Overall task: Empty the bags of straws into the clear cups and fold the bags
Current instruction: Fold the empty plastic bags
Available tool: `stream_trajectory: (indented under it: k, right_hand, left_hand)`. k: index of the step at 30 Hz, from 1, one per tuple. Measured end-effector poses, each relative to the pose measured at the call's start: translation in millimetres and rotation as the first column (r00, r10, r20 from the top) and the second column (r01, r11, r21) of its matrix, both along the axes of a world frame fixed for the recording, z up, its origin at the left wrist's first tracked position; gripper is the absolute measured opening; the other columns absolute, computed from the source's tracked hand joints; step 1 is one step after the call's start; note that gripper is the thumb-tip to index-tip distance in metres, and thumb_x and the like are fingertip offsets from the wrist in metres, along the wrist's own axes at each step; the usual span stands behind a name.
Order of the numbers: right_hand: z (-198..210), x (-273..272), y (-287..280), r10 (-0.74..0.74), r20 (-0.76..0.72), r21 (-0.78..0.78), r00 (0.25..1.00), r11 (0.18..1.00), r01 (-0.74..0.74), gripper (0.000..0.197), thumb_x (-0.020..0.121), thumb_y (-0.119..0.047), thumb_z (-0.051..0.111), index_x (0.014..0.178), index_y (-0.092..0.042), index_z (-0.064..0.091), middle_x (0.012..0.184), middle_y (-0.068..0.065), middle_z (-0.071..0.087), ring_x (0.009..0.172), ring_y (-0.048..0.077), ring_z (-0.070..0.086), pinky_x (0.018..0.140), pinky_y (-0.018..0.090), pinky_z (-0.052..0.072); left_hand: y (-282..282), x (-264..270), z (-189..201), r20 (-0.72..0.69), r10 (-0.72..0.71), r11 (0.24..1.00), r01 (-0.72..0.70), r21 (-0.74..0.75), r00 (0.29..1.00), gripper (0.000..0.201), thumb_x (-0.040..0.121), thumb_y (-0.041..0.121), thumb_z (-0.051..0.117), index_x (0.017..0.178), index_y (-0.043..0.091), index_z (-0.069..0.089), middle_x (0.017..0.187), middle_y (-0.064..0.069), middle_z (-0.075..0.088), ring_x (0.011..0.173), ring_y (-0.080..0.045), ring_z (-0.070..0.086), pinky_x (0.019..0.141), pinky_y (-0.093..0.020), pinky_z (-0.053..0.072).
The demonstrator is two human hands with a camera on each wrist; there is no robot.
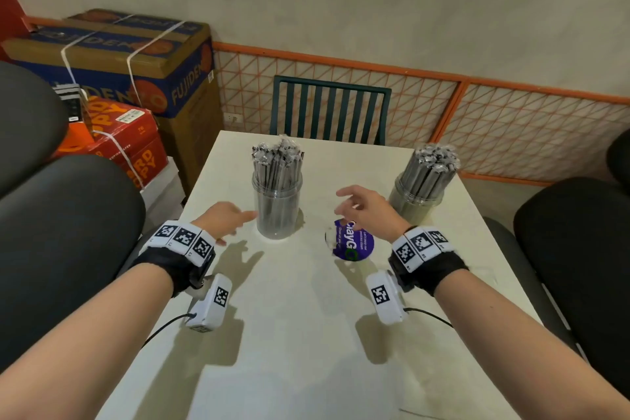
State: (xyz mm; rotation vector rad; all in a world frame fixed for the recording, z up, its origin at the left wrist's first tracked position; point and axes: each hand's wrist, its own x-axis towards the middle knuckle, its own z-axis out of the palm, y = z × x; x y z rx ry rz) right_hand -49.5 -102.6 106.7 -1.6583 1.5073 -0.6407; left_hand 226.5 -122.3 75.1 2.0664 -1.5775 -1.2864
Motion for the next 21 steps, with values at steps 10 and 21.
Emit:
stream_trajectory:
  k: [10,21]
  right_hand:
    - [-65,-174,112,-0.191,-0.693,0.094,0.695,0.933,0.349,0.043,0.091,-0.031,0.057,0.126,-0.01,0.047,0.119,0.012,0.051,0.114,0.032,0.051,0.093,0.036,0.041]
    - [-121,-224,162,-0.461,-0.322,0.471,0.827,0.68,0.562,0.06,0.086,-0.024,0.064,0.132,0.0,0.035,0.125,0.018,0.052,0.112,0.034,0.056,0.088,0.036,0.045]
  left_hand:
    - [79,-145,-38,-0.14,-0.239,0.909,0.272,0.316,0.961,0.027,0.093,0.034,0.051,0.1,0.008,0.053,0.081,0.0,0.054,0.064,-0.013,0.048,0.055,-0.025,0.039]
    - [130,-257,-92,-0.199,-0.205,0.898,0.265,0.351,0.958,0.043,0.086,0.022,0.062,0.118,0.001,0.044,0.105,-0.013,0.051,0.1,-0.032,0.056,0.075,-0.039,0.049]
